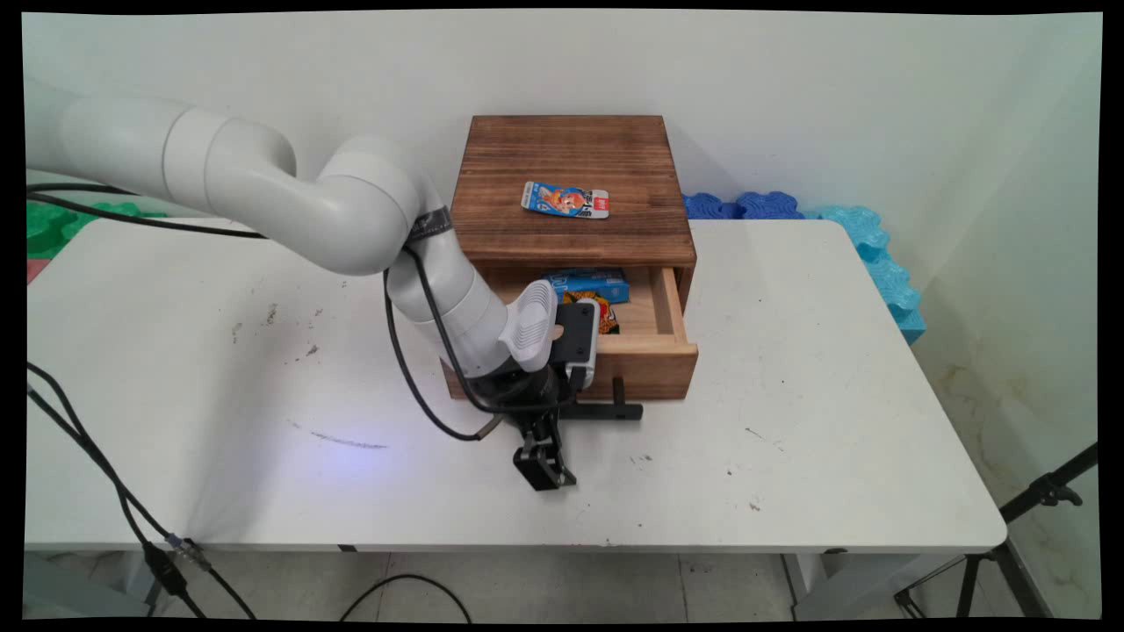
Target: Open the drawer
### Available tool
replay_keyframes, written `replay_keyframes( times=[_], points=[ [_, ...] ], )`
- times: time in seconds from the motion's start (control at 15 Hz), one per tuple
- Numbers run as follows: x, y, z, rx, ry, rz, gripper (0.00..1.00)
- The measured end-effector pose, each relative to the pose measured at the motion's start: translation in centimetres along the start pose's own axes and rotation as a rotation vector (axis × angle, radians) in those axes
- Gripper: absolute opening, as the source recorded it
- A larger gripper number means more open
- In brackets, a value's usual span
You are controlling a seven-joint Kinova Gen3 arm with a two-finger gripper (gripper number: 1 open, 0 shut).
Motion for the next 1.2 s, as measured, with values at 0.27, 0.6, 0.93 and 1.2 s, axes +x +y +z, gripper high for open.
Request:
replay_keyframes(
  times=[0.27,0.6,0.93,1.2],
  points=[
    [0.2,1.9,-0.5,-0.011,-0.011,-0.012,1.0],
    [0.2,4.2,-1.0,-0.026,-0.019,-0.052,1.0],
    [0.4,6.0,-1.5,-0.043,-0.018,-0.082,1.0],
    [0.6,7.3,-1.7,-0.06,-0.011,-0.102,1.0]
  ],
)
